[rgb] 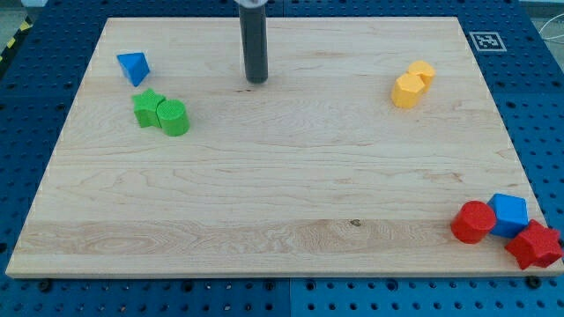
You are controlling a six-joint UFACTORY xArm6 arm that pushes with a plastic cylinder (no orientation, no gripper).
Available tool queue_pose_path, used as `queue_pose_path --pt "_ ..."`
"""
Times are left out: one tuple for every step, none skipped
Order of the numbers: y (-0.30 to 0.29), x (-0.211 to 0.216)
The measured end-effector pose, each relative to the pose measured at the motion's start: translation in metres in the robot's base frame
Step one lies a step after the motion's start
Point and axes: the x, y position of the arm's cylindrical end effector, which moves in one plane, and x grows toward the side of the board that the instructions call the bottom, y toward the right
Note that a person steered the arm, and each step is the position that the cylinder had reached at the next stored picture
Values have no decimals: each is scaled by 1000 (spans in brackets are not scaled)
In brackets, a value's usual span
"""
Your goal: Push yellow hexagon towards bottom right
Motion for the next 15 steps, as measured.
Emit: queue_pose_path --pt "2 -2" --pt "14 73" --pt "21 95" --pt "21 95" --pt "21 96" --pt "22 96" --pt "24 96" --pt "24 91" --pt "32 66" --pt "61 60" --pt "96 37" --pt "119 16" --pt "156 -3" --pt "181 6" --pt "195 12"
